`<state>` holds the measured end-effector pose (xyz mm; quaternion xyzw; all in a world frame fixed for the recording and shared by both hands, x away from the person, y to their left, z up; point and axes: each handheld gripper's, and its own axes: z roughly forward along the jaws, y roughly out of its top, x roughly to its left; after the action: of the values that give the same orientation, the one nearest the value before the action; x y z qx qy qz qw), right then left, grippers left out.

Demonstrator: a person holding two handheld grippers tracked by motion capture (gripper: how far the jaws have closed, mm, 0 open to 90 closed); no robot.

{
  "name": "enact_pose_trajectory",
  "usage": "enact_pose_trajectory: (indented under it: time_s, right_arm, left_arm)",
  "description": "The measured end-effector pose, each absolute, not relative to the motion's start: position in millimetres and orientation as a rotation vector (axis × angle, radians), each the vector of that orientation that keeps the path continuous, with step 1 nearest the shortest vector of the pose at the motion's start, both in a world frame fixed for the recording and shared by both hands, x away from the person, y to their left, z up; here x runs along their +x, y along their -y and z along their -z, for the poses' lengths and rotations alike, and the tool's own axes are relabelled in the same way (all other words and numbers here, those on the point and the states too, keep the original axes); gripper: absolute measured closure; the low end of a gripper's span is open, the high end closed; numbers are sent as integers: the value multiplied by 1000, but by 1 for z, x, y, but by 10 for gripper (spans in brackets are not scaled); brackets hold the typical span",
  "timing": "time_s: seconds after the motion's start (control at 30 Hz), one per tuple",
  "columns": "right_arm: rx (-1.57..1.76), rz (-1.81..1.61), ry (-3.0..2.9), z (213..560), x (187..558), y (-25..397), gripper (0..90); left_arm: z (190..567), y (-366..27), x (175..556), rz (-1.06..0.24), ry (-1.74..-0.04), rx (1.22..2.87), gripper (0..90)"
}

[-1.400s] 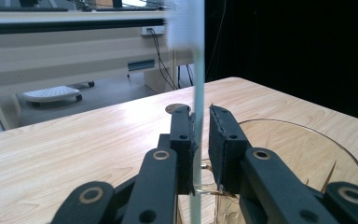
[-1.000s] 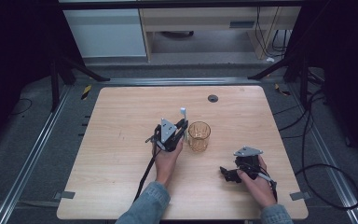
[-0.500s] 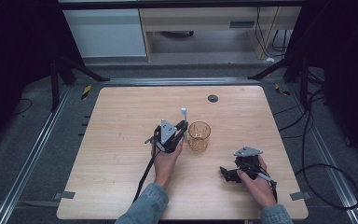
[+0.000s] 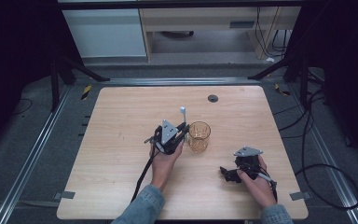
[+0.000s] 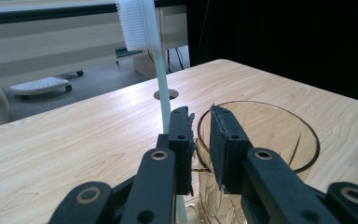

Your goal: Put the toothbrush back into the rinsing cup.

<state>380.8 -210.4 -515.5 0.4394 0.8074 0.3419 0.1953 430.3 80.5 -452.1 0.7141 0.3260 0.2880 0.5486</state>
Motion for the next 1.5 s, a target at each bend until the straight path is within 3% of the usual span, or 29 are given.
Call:
enact_pose_trajectory:
  time_s: [0.5, 0.87, 1.0, 1.13, 1.5]
  right_arm:
    - [1242, -961, -2263, 515, 380, 210, 4]
    - [1240, -962, -2265, 515, 380, 210, 4]
    - [1241, -963, -2263, 515, 380, 210, 4]
    - [1241, -962, -2264, 515, 380, 210, 4]
    - [1240, -963, -2264, 515, 380, 210, 3]
  left_arm:
    - [435, -89, 427, -644, -776, 1789, 767]
    - [421, -90, 430, -553, -763, 1921, 691]
    - [417, -91, 432, -502, -752, 1977, 607]
    - [415, -94, 435, -444, -765, 1999, 425]
    - [412, -95, 437, -405, -786, 2055, 218]
